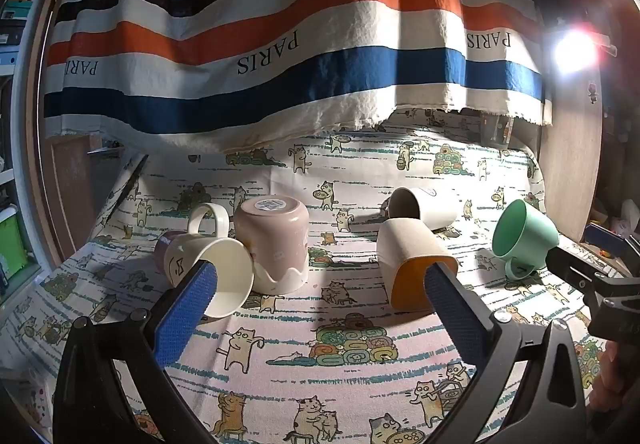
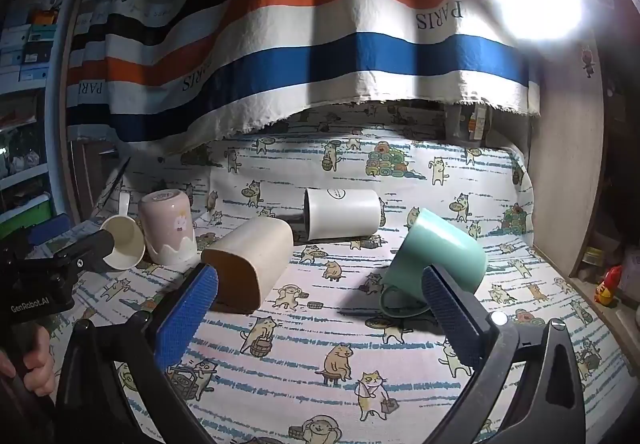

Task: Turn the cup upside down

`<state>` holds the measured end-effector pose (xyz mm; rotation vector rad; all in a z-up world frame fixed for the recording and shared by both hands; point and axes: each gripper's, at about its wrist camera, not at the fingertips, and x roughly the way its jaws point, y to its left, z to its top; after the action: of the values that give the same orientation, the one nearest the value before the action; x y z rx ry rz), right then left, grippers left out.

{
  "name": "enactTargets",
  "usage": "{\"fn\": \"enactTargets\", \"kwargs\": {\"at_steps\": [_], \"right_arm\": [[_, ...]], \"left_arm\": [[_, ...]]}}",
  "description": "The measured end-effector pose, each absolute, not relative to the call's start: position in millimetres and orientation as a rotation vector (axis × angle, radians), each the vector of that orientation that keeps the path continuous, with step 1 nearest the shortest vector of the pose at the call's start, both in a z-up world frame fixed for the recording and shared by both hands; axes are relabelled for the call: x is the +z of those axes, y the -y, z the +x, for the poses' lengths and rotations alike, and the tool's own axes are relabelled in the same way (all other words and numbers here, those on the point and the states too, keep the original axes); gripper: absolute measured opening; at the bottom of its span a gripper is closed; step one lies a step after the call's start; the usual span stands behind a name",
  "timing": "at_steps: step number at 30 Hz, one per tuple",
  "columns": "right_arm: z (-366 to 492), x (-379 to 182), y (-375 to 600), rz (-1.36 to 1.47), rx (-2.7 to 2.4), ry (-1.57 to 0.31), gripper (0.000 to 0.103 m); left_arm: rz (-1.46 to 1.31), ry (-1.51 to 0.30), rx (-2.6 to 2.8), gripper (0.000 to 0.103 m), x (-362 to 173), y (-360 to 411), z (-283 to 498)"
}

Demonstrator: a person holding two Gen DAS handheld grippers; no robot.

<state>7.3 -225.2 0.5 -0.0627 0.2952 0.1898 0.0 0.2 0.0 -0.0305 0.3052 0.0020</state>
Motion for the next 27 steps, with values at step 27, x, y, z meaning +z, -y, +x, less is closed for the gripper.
{"fn": "enactTargets", "kwargs": {"at_steps": [27], "right_arm": [[7.9,-1.3,226.6,-0.056,0.186,-0.291,0.103]], "left_arm": [[-0.027,-0.306,0.004,0.103,0.0,-0.2,-0.1]]}}
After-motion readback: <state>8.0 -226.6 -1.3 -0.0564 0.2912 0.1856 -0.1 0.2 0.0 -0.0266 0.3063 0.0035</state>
